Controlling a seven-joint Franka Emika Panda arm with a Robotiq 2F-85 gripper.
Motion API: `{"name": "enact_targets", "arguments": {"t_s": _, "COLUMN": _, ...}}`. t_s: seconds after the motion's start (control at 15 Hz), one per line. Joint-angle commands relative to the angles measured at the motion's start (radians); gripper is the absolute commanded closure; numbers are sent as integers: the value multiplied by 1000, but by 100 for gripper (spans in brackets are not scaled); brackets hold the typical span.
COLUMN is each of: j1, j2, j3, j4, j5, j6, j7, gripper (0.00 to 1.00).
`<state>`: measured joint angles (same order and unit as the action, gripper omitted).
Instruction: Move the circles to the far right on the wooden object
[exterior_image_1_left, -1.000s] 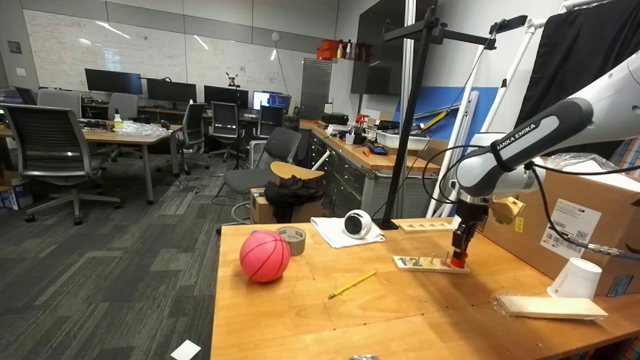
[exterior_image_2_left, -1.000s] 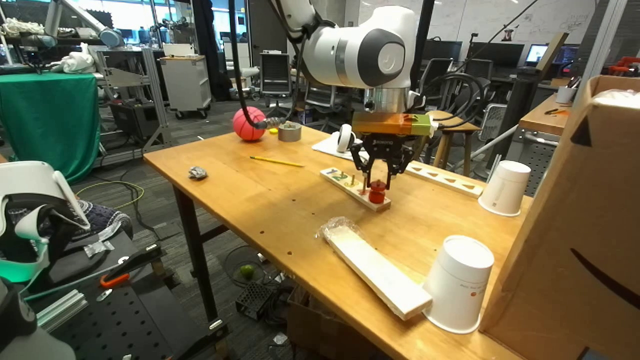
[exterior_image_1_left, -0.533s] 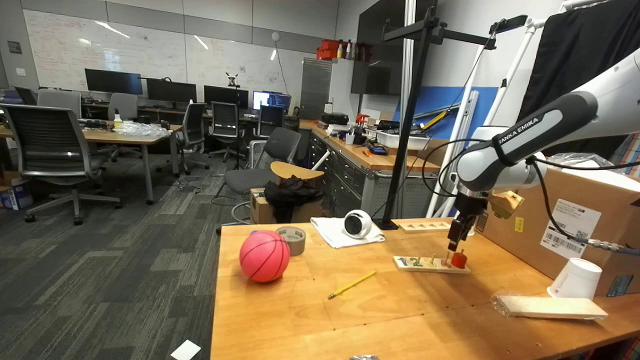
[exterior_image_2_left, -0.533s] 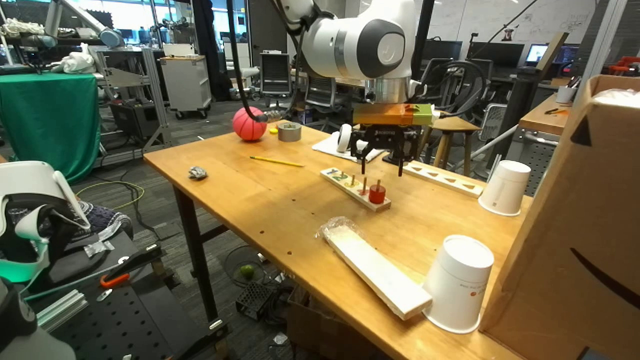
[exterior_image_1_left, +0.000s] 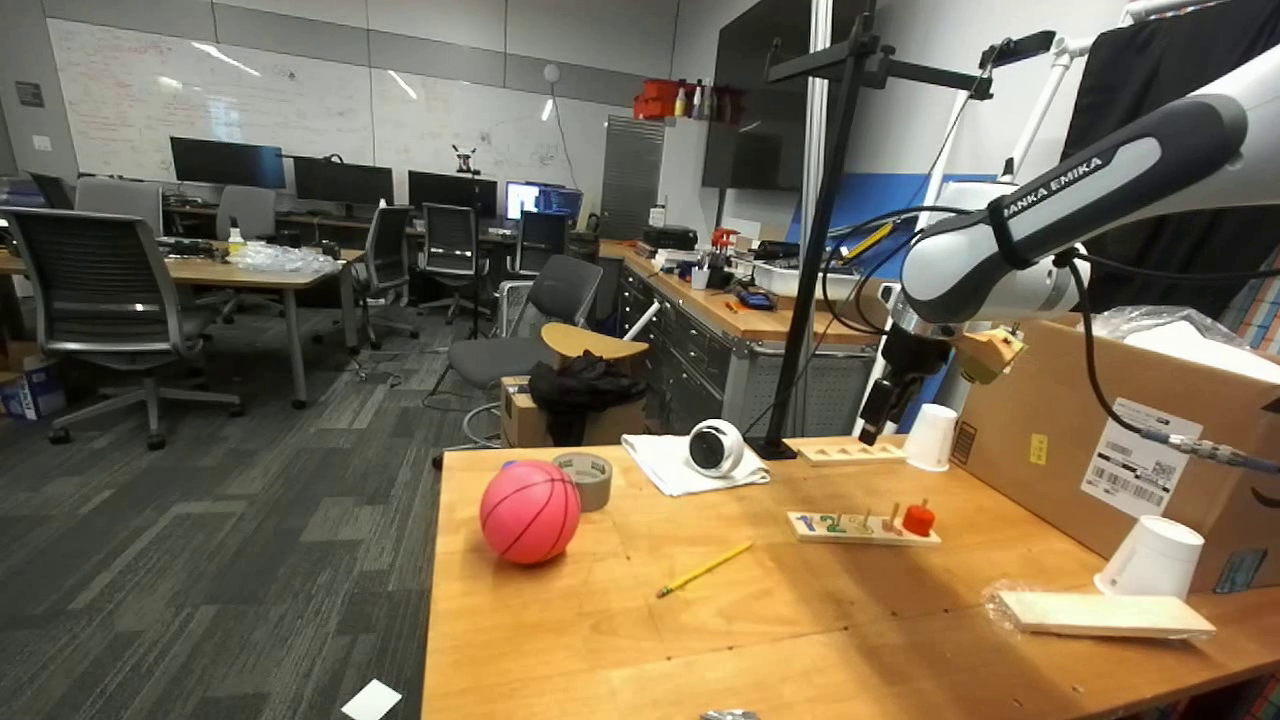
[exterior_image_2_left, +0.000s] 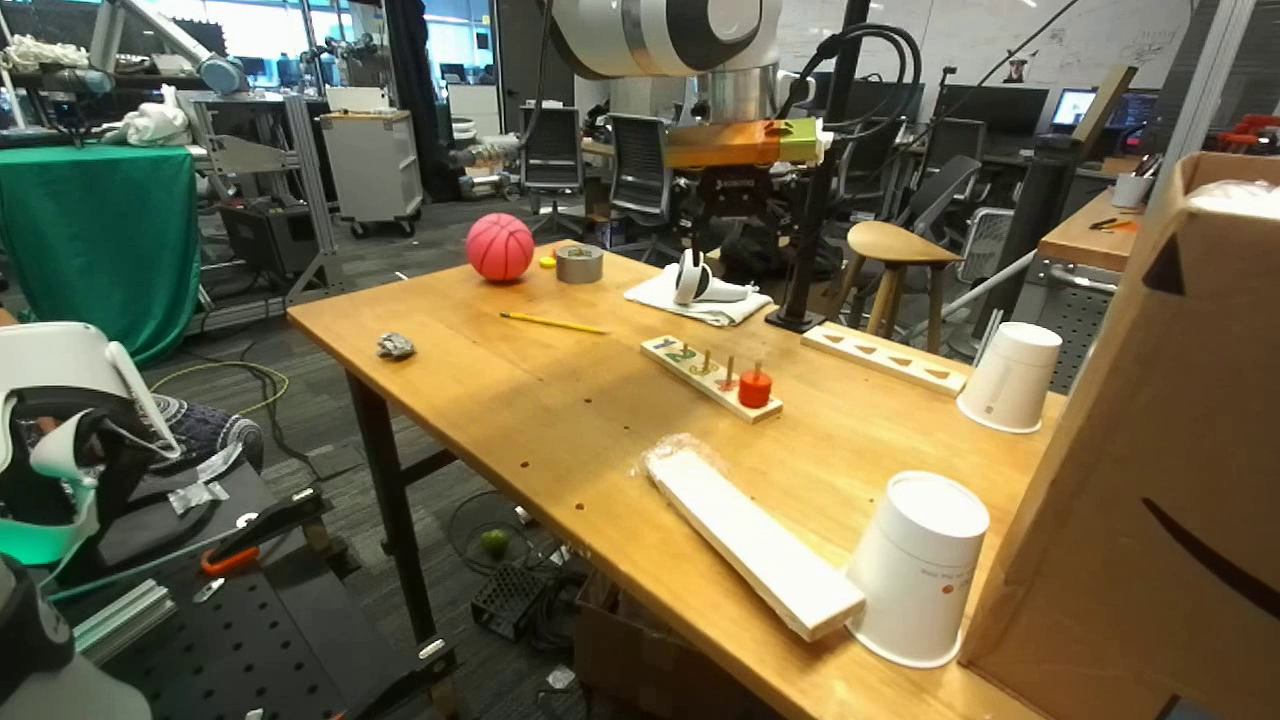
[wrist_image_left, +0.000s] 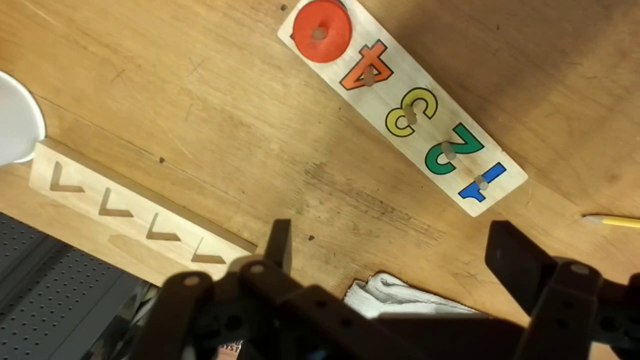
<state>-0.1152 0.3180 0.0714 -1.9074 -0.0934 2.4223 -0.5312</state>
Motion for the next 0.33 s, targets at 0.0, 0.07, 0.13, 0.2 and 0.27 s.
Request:
{"name": "enact_targets", "arguments": {"t_s": 0.0, "j1": 7, "j2": 0, "j3": -10, "j4": -2, "j5": 4, "j6": -2, "j7": -2, "gripper": 0}}
{"name": "enact_targets", "arguments": {"t_s": 0.07, "j1": 6, "j2": 0, "j3": -11, "j4": -4, "j5": 4, "j6": -2, "j7": -2, "gripper": 0}}
{"name": "enact_targets", "arguments": {"t_s": 0.13, "j1": 5, "j2": 0, "j3": -12, "j4": -6, "j5": 4, "j6": -2, "j7": -2, "gripper": 0}}
{"name": "enact_targets", "arguments": {"t_s": 0.2, "j1": 5, "j2": 0, "j3": -12, "j4": -7, "j5": 4, "j6": -2, "j7": -2, "gripper": 0}}
{"name": "enact_targets", "arguments": {"t_s": 0.27, "j1": 5, "j2": 0, "j3": -12, "j4": -7, "j5": 4, "j6": -2, "j7": -2, "gripper": 0}}
